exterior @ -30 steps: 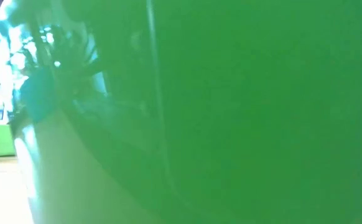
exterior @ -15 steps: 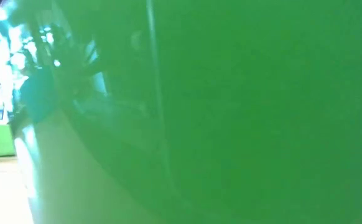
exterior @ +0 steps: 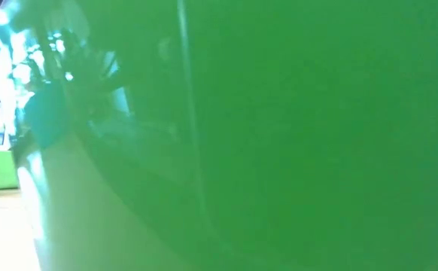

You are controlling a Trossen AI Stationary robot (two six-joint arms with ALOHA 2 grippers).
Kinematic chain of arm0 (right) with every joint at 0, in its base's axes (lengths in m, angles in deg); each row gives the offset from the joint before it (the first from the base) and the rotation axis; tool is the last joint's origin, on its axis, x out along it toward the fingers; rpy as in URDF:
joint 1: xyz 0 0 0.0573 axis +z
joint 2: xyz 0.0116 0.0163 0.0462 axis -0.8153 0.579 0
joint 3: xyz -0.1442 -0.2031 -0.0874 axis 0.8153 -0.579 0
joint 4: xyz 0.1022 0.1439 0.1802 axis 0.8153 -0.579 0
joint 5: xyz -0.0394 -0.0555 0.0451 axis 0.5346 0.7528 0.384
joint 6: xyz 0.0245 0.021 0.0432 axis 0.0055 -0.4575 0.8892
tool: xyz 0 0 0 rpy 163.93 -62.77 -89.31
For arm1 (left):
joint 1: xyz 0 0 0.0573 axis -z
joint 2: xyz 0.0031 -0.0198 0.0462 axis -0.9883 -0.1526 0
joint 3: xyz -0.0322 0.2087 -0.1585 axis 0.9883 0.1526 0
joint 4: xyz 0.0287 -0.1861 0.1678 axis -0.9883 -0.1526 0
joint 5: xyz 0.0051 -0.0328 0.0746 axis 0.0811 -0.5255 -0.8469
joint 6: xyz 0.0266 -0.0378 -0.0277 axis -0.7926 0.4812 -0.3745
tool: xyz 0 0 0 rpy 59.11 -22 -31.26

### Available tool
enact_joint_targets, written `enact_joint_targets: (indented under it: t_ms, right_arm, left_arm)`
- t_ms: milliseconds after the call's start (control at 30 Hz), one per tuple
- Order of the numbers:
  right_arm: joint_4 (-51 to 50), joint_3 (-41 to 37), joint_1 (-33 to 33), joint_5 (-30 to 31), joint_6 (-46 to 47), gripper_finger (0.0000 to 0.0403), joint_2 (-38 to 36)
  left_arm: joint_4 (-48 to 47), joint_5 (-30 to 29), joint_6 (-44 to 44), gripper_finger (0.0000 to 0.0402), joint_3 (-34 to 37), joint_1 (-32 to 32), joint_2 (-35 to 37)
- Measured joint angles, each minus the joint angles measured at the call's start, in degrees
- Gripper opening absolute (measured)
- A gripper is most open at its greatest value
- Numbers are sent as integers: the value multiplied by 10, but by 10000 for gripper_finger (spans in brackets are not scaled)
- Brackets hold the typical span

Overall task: Pick & Place Mini bowls
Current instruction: Put the top blue bowl on the shelf

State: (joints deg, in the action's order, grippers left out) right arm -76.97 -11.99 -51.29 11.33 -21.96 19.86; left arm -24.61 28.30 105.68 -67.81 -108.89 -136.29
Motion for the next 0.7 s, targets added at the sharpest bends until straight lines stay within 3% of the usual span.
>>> enact_joint_targets:
  t_ms: [167,467,700]
  right_arm:
    - [0,0,0,0,0,8,0]
    - [1,0,0,2,-14,8,-1]
    - [30,0,0,2,-32,8,-1]
  left_arm:
    - [-16,0,-7,1,-4,9,30]
    - [-20,-80,-48,1,-15,70,101]
    - [-13,-166,-139,0,-16,141,129]
